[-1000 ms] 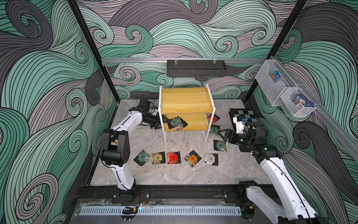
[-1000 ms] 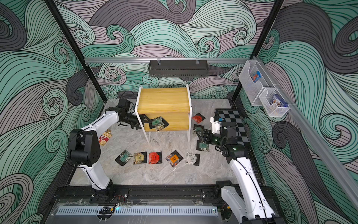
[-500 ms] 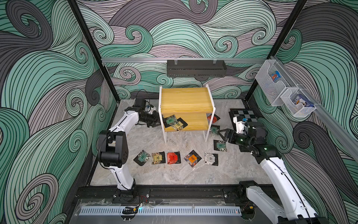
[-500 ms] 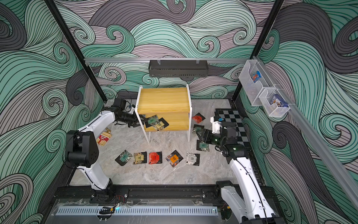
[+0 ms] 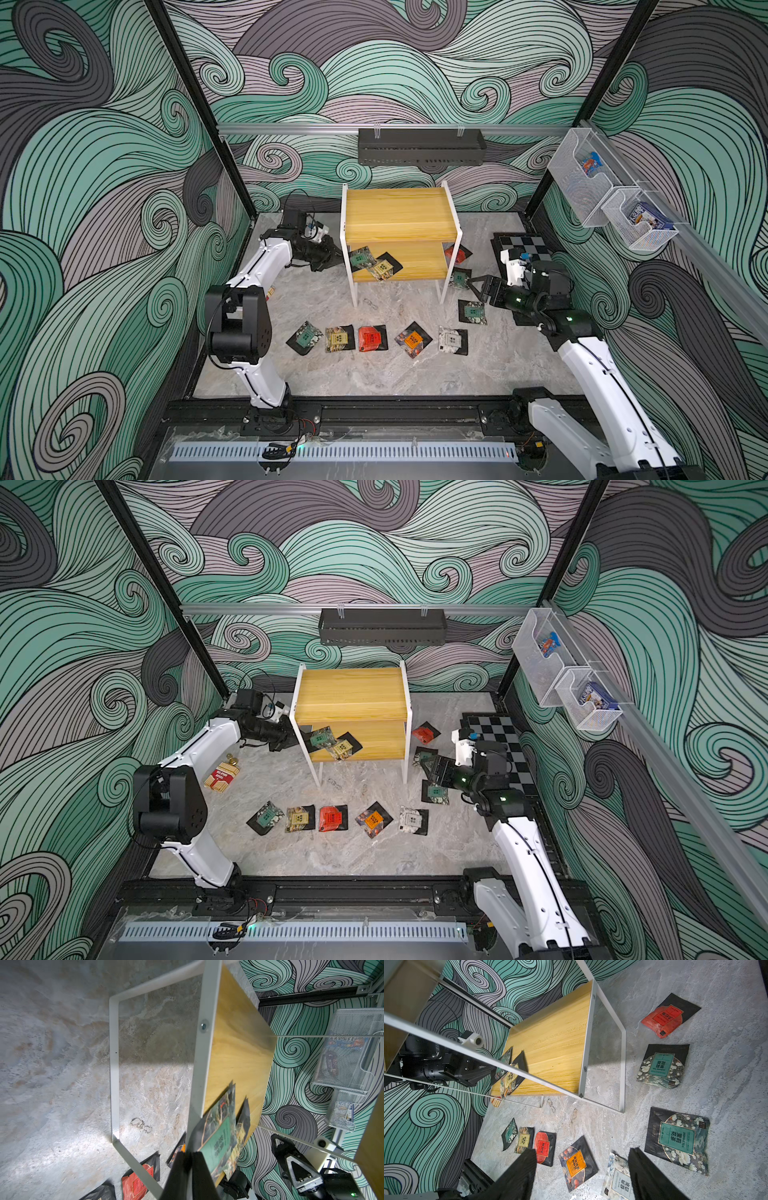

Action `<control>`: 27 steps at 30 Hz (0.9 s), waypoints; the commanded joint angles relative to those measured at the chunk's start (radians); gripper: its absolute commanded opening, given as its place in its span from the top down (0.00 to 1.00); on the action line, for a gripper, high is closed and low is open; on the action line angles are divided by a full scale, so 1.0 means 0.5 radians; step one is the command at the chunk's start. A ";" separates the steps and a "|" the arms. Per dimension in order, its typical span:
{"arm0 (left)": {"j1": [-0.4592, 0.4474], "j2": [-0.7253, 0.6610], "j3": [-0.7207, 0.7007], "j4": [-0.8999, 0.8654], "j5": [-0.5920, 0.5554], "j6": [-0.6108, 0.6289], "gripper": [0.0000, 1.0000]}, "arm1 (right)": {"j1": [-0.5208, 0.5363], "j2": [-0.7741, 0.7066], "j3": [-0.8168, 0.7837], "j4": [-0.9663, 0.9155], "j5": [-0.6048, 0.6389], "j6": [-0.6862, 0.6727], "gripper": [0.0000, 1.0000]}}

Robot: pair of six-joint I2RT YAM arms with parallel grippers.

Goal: Remove the tea bags from the shelf
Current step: Pick up the tea bag from the shelf.

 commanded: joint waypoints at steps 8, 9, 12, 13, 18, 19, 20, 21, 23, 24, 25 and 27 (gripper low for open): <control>0.085 -0.228 -0.083 0.086 -0.042 -0.091 1.00 | 0.013 -0.008 -0.013 0.021 0.013 0.008 0.25; 0.104 -0.258 -0.102 0.126 -0.046 -0.129 1.00 | 0.011 -0.011 -0.010 0.024 0.013 0.007 0.25; 0.159 -0.352 -0.164 0.233 -0.068 -0.215 1.00 | 0.010 0.000 -0.001 0.020 0.008 0.000 0.25; 0.176 -0.378 -0.172 0.245 -0.086 -0.226 1.00 | 0.012 0.002 -0.001 0.021 0.008 0.001 0.25; 0.280 -0.496 -0.220 0.267 -0.162 -0.273 1.00 | 0.013 0.006 0.007 0.020 0.008 -0.002 0.24; 0.304 -0.525 -0.242 0.280 -0.181 -0.286 1.00 | 0.013 0.007 0.007 0.021 0.010 -0.003 0.24; 0.321 -0.548 -0.260 0.284 -0.202 -0.297 1.00 | 0.011 0.007 0.007 0.022 0.007 -0.003 0.24; 0.347 -0.574 -0.279 0.287 -0.222 -0.310 1.00 | 0.011 0.007 0.005 0.022 0.009 -0.002 0.24; 0.383 -0.604 -0.316 0.294 -0.249 -0.315 1.00 | 0.013 0.016 0.008 0.024 0.004 -0.004 0.24; 0.402 -0.614 -0.332 0.288 -0.263 -0.320 1.00 | 0.010 0.019 0.008 0.029 0.005 -0.004 0.24; 0.416 -0.614 -0.354 0.291 -0.270 -0.323 1.00 | 0.013 0.021 0.011 0.028 0.005 -0.001 0.24; 0.437 -0.660 -0.397 0.291 -0.308 -0.331 1.00 | 0.010 0.023 0.014 0.030 0.002 -0.004 0.24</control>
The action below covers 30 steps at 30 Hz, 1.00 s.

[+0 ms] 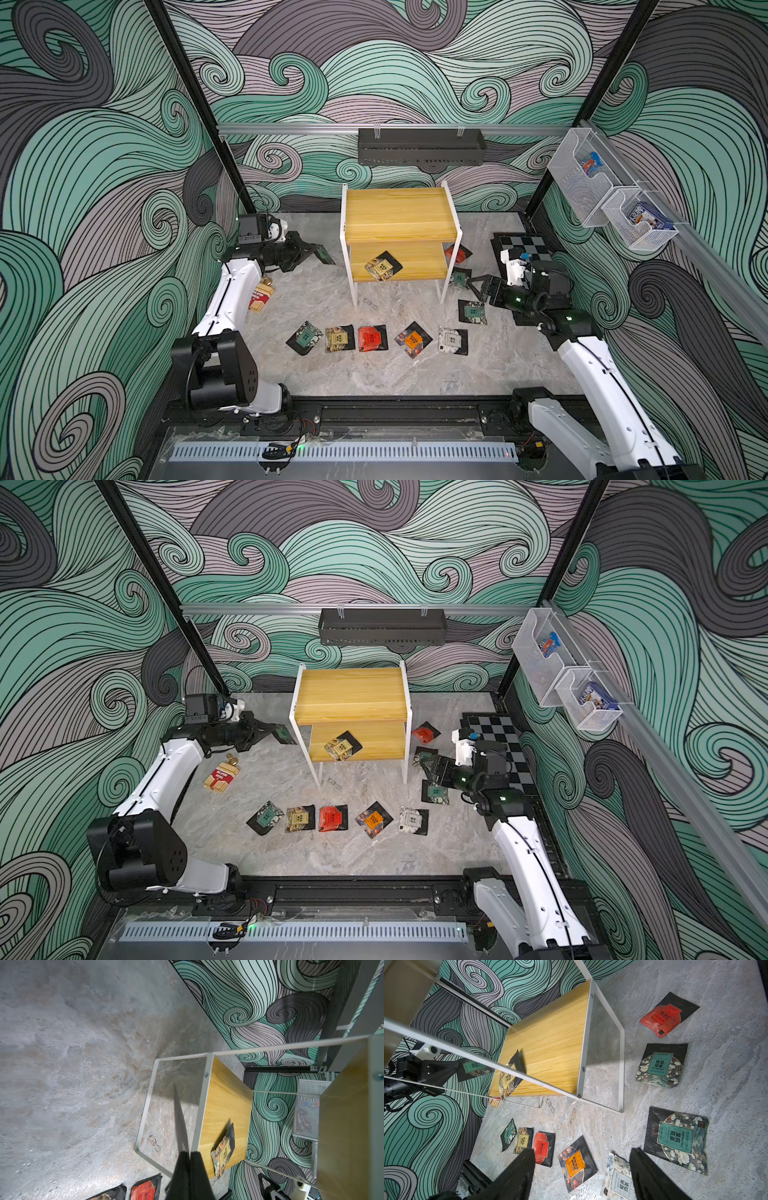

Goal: Remove the tea bags from the shelf
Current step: Place the tea bag at the center of the board.

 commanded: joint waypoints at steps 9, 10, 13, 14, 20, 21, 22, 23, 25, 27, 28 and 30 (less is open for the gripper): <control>0.103 -0.118 -0.301 0.028 -0.292 -0.007 1.00 | 0.013 -0.005 -0.007 0.028 0.006 -0.017 0.24; 0.108 -0.111 -0.322 0.033 -0.306 -0.003 1.00 | 0.010 -0.005 -0.008 0.027 0.009 -0.019 0.24; 0.120 -0.051 -0.368 0.032 -0.338 0.026 1.00 | 0.012 0.000 -0.010 0.032 0.012 -0.022 0.24; 0.125 -0.049 -0.377 0.029 -0.339 0.032 1.00 | 0.011 0.002 -0.010 0.033 0.015 -0.021 0.24; 0.135 0.091 -0.418 0.008 -0.464 0.088 1.00 | 0.013 0.008 -0.013 0.040 0.015 -0.018 0.24; 0.139 0.110 -0.418 -0.006 -0.479 0.094 1.00 | 0.012 0.008 -0.016 0.042 0.015 -0.016 0.24; 0.141 0.124 -0.423 -0.009 -0.490 0.100 1.00 | 0.011 0.010 -0.019 0.046 0.015 -0.017 0.24; 0.143 0.137 -0.434 -0.006 -0.505 0.110 1.00 | 0.011 0.010 -0.024 0.055 0.015 -0.015 0.24; 0.143 0.157 -0.469 0.013 -0.556 0.124 1.00 | 0.010 0.013 -0.034 0.071 0.013 -0.006 0.24; 0.145 0.187 -0.489 -0.005 -0.629 0.145 1.00 | 0.010 0.018 -0.038 0.085 0.007 -0.001 0.24; 0.144 0.200 -0.496 -0.015 -0.657 0.152 1.00 | 0.011 0.018 -0.039 0.087 0.006 0.000 0.24; 0.143 0.222 -0.503 -0.037 -0.706 0.170 1.00 | 0.010 0.014 -0.035 0.086 0.011 -0.005 0.24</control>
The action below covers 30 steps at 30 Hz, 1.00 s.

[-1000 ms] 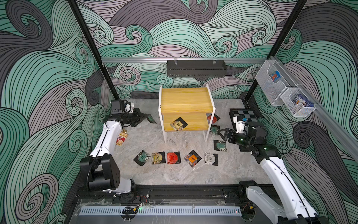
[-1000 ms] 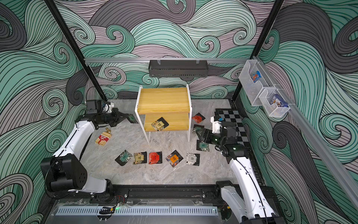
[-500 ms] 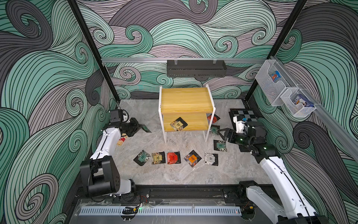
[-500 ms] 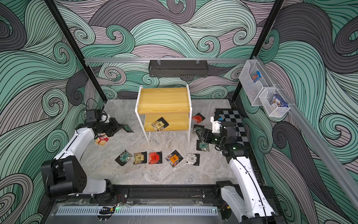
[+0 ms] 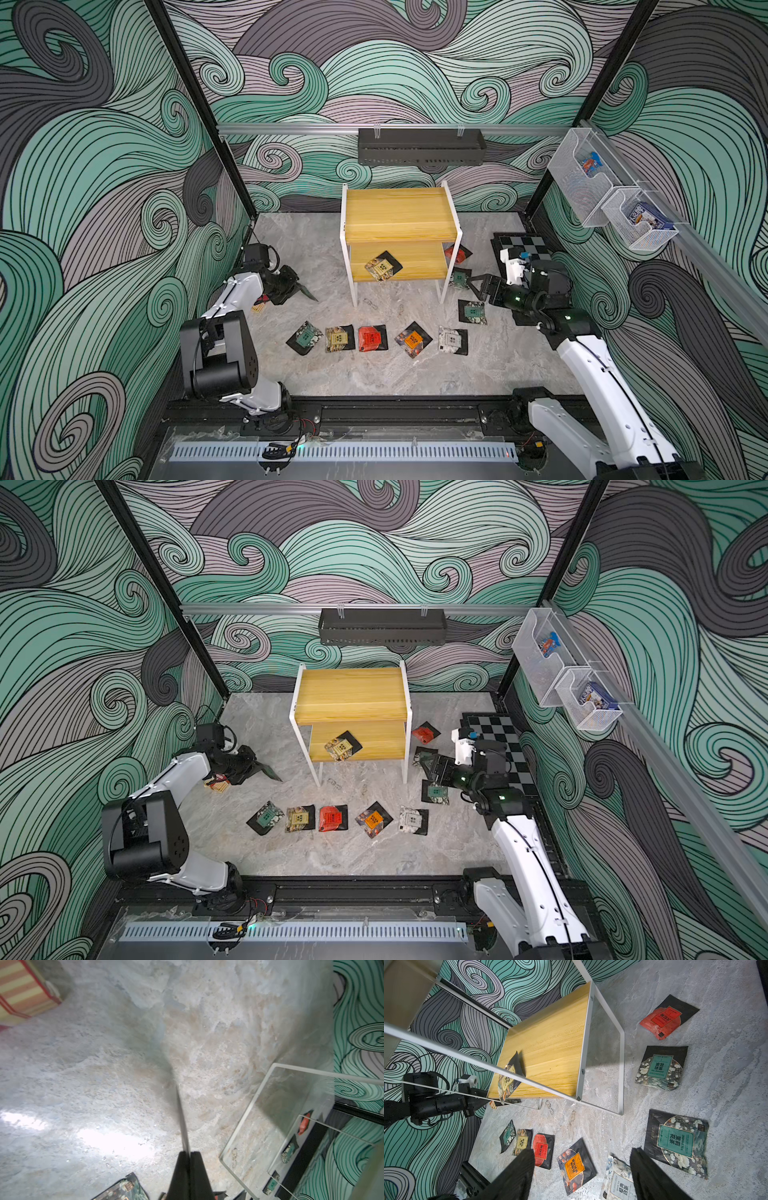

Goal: Remove the tea bags from the shelf
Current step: Place the tea bag at the center of the board.

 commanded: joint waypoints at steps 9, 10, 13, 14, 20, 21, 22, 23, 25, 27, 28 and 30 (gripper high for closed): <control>0.017 0.122 0.032 -0.165 -0.314 0.122 0.96 | 0.011 -0.011 -0.028 0.045 0.027 -0.015 0.23; 0.016 0.132 0.040 -0.181 -0.336 0.123 0.94 | 0.011 -0.012 -0.030 0.043 0.029 -0.017 0.23; 0.017 0.150 0.054 -0.210 -0.373 0.126 0.87 | 0.012 -0.018 -0.034 0.043 0.037 -0.024 0.23; 0.016 0.149 0.054 -0.212 -0.379 0.129 0.84 | 0.012 -0.017 -0.032 0.047 0.038 -0.023 0.23; 0.017 0.145 0.070 -0.232 -0.381 0.131 0.71 | 0.011 0.001 -0.025 0.054 0.037 -0.025 0.23; 0.015 0.137 0.070 -0.235 -0.377 0.135 0.66 | 0.010 0.004 -0.022 0.055 0.033 -0.026 0.23; 0.014 0.128 0.073 -0.236 -0.377 0.135 0.63 | 0.011 0.007 -0.020 0.056 0.031 -0.028 0.23; 0.014 0.118 0.073 -0.236 -0.380 0.137 0.60 | 0.012 0.011 -0.017 0.053 0.031 -0.025 0.23; 0.014 0.098 0.079 -0.235 -0.370 0.140 0.57 | 0.011 0.018 -0.007 0.054 0.031 -0.024 0.23; 0.011 0.078 0.094 -0.245 -0.344 0.141 0.55 | 0.010 0.027 -0.001 0.056 0.025 -0.023 0.23; 0.009 0.067 0.094 -0.240 -0.328 0.141 0.54 | 0.010 0.031 0.002 0.054 0.022 -0.021 0.23; 0.007 0.042 0.099 -0.227 -0.263 0.150 0.52 | 0.012 0.041 0.011 0.054 0.014 -0.016 0.23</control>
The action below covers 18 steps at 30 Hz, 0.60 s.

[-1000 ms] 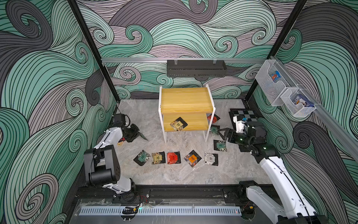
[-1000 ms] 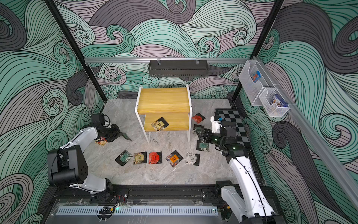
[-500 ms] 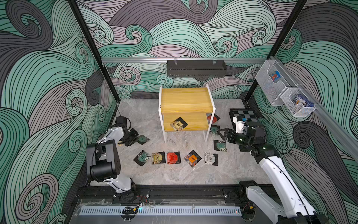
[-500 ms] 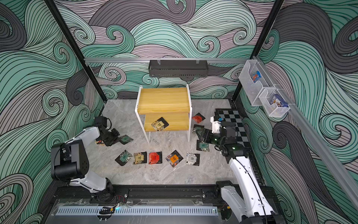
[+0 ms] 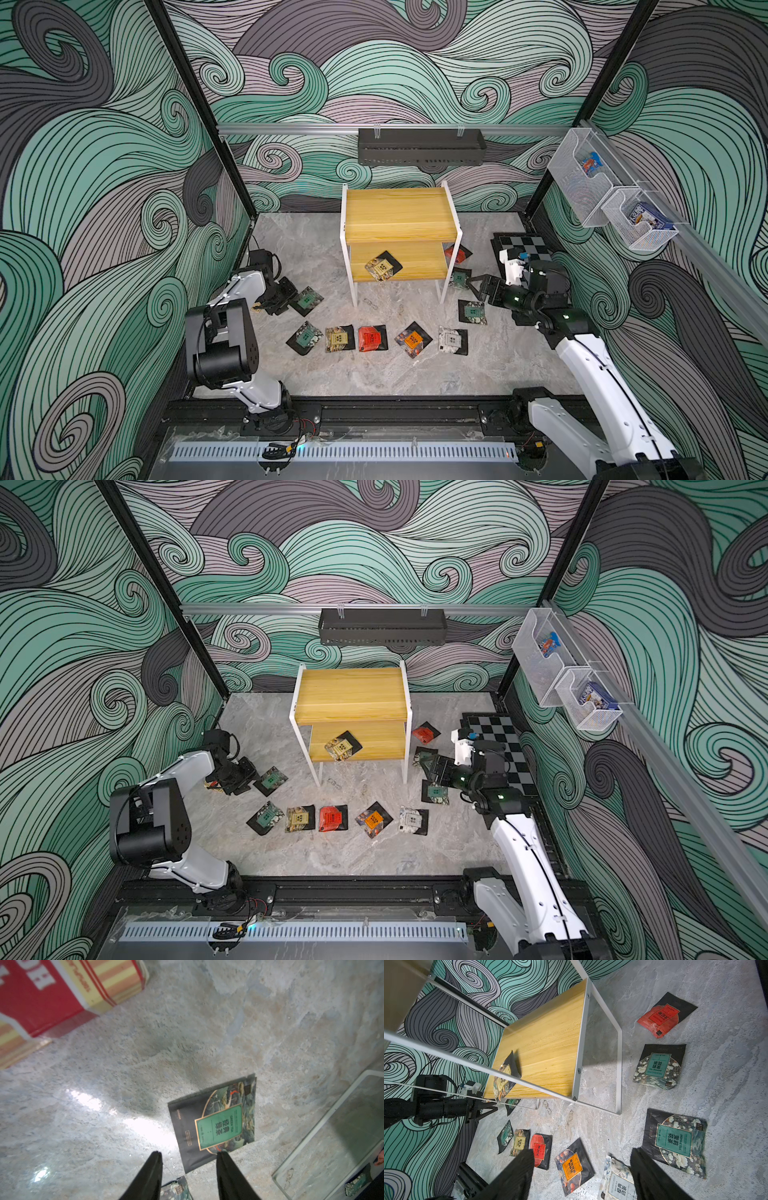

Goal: Remove the tea bags from the shelf
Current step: Place the tea bag at the center of the board, then pick up the tea bag from the shelf.

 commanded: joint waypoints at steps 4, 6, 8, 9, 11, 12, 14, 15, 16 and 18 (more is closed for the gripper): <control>-0.014 -0.122 0.094 -0.013 0.165 0.021 0.49 | 0.012 0.028 0.039 0.037 -0.011 -0.007 0.23; -0.035 -0.147 0.110 -0.007 0.220 0.017 0.46 | 0.012 0.034 0.048 0.035 -0.023 -0.007 0.22; -0.057 -0.166 0.131 0.001 0.274 0.015 0.44 | 0.010 0.035 0.052 0.034 -0.024 -0.005 0.22; -0.070 -0.173 0.146 0.005 0.303 0.011 0.44 | 0.010 0.037 0.053 0.036 -0.027 -0.005 0.22; -0.092 -0.188 0.171 0.011 0.364 0.007 0.41 | 0.010 0.037 0.060 0.036 -0.039 -0.005 0.22; -0.104 -0.198 0.186 0.019 0.394 0.009 0.40 | 0.013 0.036 0.067 0.038 -0.052 -0.012 0.22; -0.128 -0.213 0.213 0.030 0.469 0.009 0.38 | 0.017 0.036 0.071 0.037 -0.062 -0.021 0.22; -0.143 -0.218 0.231 0.038 0.514 0.009 0.37 | 0.024 0.036 0.073 0.036 -0.062 -0.024 0.22; -0.155 -0.221 0.240 0.045 0.554 0.011 0.37 | 0.029 0.034 0.073 0.036 -0.066 -0.030 0.22; -0.181 -0.230 0.272 0.052 0.643 0.015 0.34 | 0.046 0.027 0.076 0.034 -0.082 -0.041 0.22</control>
